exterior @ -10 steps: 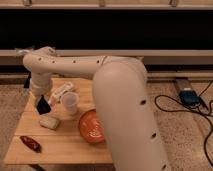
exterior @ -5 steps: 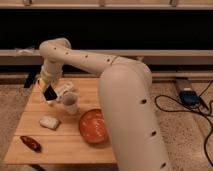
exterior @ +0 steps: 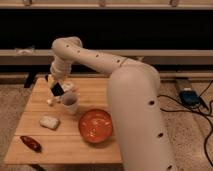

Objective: Place the eraser in the ceramic cup

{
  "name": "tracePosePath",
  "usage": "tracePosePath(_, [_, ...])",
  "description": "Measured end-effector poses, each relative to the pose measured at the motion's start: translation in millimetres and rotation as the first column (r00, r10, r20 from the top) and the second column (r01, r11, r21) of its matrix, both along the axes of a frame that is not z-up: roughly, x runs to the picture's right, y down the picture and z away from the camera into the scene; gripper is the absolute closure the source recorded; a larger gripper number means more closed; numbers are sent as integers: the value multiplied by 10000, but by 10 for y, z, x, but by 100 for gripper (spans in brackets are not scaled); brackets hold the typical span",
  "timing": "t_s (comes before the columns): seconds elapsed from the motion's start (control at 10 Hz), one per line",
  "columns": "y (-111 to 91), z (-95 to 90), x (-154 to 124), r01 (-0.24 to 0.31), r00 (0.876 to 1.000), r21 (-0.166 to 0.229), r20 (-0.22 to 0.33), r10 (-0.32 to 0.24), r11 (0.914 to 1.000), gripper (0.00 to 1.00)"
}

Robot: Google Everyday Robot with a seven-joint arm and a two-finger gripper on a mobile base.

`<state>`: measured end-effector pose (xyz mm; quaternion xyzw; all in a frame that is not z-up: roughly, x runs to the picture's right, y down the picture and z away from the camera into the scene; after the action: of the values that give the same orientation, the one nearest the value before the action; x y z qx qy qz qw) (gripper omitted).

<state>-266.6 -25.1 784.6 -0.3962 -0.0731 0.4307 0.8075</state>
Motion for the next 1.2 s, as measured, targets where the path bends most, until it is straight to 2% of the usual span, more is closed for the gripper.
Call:
tracePosePath(0.3, [66, 63, 122, -60, 9998, 33, -182, 60, 10000, 98])
tracePosePath(0.7, [68, 178, 344, -473, 9960, 20, -753, 473, 9989, 59])
tracePosePath(0.8, [76, 189, 447, -564, 9945, 26, -881, 564, 9984, 44])
tracePosePath(1.1, [132, 195, 551, -543, 9933, 32, -1022, 543, 9985, 22])
tracePosePath(1.2, [166, 202, 593, -514, 9928, 15, -1085, 512, 9987, 20])
